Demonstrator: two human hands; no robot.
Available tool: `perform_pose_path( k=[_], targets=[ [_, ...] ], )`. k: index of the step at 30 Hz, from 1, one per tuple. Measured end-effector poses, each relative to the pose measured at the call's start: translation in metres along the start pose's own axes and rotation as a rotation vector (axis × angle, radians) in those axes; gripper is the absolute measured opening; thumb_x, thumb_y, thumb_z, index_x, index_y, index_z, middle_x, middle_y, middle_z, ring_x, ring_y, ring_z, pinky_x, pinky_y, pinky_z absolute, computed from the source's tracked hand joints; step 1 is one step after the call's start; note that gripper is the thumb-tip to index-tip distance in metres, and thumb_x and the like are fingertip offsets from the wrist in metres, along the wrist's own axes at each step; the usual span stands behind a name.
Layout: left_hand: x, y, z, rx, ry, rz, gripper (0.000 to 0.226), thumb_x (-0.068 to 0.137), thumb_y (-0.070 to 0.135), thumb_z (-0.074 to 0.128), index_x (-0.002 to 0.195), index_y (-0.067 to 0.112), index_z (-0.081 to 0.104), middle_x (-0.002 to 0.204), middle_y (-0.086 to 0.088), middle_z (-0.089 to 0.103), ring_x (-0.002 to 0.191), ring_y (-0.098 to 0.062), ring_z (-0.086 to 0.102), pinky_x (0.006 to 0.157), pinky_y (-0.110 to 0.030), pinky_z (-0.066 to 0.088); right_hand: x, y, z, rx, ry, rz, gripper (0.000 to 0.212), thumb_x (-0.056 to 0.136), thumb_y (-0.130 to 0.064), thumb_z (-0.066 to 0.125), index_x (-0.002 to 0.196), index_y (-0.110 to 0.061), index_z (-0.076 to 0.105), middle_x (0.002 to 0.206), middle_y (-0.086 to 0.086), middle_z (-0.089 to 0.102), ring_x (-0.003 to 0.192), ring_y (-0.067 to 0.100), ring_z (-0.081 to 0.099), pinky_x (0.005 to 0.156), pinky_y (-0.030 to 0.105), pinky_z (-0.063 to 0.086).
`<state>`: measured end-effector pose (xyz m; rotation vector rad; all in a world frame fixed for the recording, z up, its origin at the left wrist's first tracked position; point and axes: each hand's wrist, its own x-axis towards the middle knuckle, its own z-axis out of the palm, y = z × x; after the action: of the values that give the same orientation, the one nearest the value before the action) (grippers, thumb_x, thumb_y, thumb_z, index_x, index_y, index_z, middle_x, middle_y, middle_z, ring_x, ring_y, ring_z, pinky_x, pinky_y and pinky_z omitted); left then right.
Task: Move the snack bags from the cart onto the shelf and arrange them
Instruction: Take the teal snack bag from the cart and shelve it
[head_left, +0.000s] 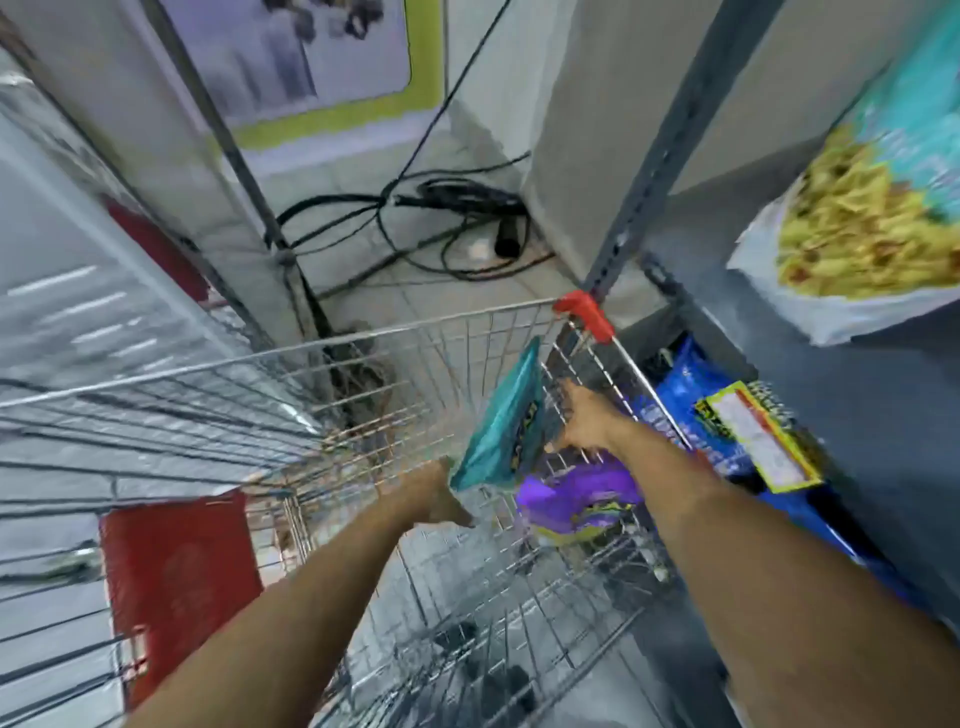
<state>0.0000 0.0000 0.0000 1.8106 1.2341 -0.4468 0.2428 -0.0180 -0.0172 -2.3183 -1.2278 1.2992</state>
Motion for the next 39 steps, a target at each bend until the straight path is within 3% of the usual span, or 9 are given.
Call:
perform_pose_path(
  k=[5, 8, 12, 19, 23, 28, 31, 34, 39],
  targets=[
    [0.017, 0.017, 0.046, -0.630, 0.039, 0.100, 0.050, 0.083, 0.014, 0.075, 0.129, 0.015, 0.056, 0.122, 0.002, 0.058, 0.113, -0.011, 0.052, 0.080, -0.009, 0.039, 0.017, -0.021, 0.005, -0.120, -0.174, -0.031, 0.080, 0.054, 0.024, 0.077, 0.123, -0.003, 0.047, 0.098, 0.014, 0.061, 0.093, 0.022, 0.056, 0.078, 0.033, 0.054],
    [0.028, 0.022, 0.066, -0.838, 0.270, 0.056, 0.036, 0.085, 0.015, 0.072, 0.120, 0.011, 0.064, 0.109, -0.008, 0.069, 0.097, -0.024, 0.066, 0.080, -0.028, 0.051, 0.022, -0.028, 0.006, -0.181, -0.220, -0.015, 0.051, 0.062, 0.015, 0.078, 0.098, -0.011, 0.054, 0.089, 0.005, 0.064, 0.090, 0.019, 0.056, 0.073, 0.026, 0.051],
    [0.038, 0.020, 0.072, -1.123, 0.381, 0.063, 0.020, 0.091, 0.023, 0.066, 0.110, 0.024, 0.064, 0.101, 0.009, 0.072, 0.084, 0.001, 0.068, 0.073, -0.008, 0.049, 0.019, -0.025, 0.002, 0.033, -0.222, 0.010, 0.069, 0.065, 0.002, 0.083, 0.126, -0.004, 0.053, 0.116, 0.003, 0.064, 0.102, 0.016, 0.056, 0.087, 0.021, 0.040],
    [0.017, 0.007, 0.031, -0.864, 0.486, 0.123, 0.028, 0.095, 0.040, 0.053, 0.108, 0.018, 0.064, 0.089, 0.005, 0.067, 0.083, -0.014, 0.064, 0.066, -0.018, 0.048, -0.015, -0.024, -0.005, 0.306, -0.149, -0.092, 0.070, 0.069, -0.015, 0.085, 0.131, -0.007, 0.052, 0.123, 0.003, 0.062, 0.103, 0.010, 0.058, 0.070, 0.003, 0.045],
    [-0.021, 0.021, -0.029, -0.595, 0.597, 0.165, 0.051, 0.091, 0.060, 0.047, 0.061, 0.020, 0.054, 0.057, 0.006, 0.058, 0.051, -0.010, 0.054, 0.049, -0.019, 0.036, -0.061, -0.059, -0.027, 0.429, -0.141, -0.173, 0.067, 0.065, -0.042, 0.085, 0.123, -0.026, 0.054, 0.126, -0.008, 0.064, 0.113, 0.010, 0.061, 0.103, 0.028, 0.046],
    [-0.098, 0.075, -0.104, -0.470, 0.641, 0.345, 0.064, 0.087, 0.066, 0.047, 0.046, 0.017, 0.038, 0.035, 0.006, 0.037, 0.032, -0.005, 0.036, 0.037, -0.016, 0.024, -0.151, -0.107, -0.062, 0.810, 0.116, -0.314, 0.032, 0.070, -0.038, 0.077, 0.096, -0.029, 0.059, 0.100, -0.012, 0.067, 0.101, 0.015, 0.064, 0.092, 0.026, 0.050],
    [-0.143, 0.117, -0.124, -0.379, 0.529, 0.447, 0.073, 0.083, 0.075, 0.043, 0.052, 0.009, 0.048, 0.043, 0.004, 0.042, 0.038, -0.006, 0.036, 0.044, -0.022, 0.030, -0.209, -0.112, -0.082, 1.048, 0.294, -0.320, 0.022, 0.077, -0.035, 0.075, 0.094, -0.024, 0.066, 0.098, -0.010, 0.072, 0.102, 0.017, 0.065, 0.104, 0.043, 0.047],
    [-0.172, 0.154, -0.126, -0.313, 0.417, 0.530, 0.074, 0.084, 0.075, 0.042, 0.063, 0.005, 0.057, 0.054, 0.000, 0.057, 0.051, -0.016, 0.052, 0.056, -0.031, 0.040, -0.257, -0.106, -0.094, 1.189, 0.388, -0.266, 0.072, 0.054, -0.056, 0.085, 0.113, -0.019, 0.069, 0.113, 0.003, 0.075, 0.107, 0.025, 0.070, 0.099, 0.048, 0.051],
    [-0.184, 0.224, -0.099, -0.335, 0.195, 0.675, 0.072, 0.077, 0.081, 0.046, 0.097, 0.018, 0.074, 0.095, -0.001, 0.079, 0.092, -0.016, 0.074, 0.087, -0.037, 0.057, -0.331, -0.064, -0.129, 1.232, 0.579, -0.266, 0.066, 0.052, -0.054, 0.081, 0.105, -0.017, 0.072, 0.101, 0.004, 0.078, 0.095, 0.022, 0.075, 0.081, 0.038, 0.059]
  ],
)
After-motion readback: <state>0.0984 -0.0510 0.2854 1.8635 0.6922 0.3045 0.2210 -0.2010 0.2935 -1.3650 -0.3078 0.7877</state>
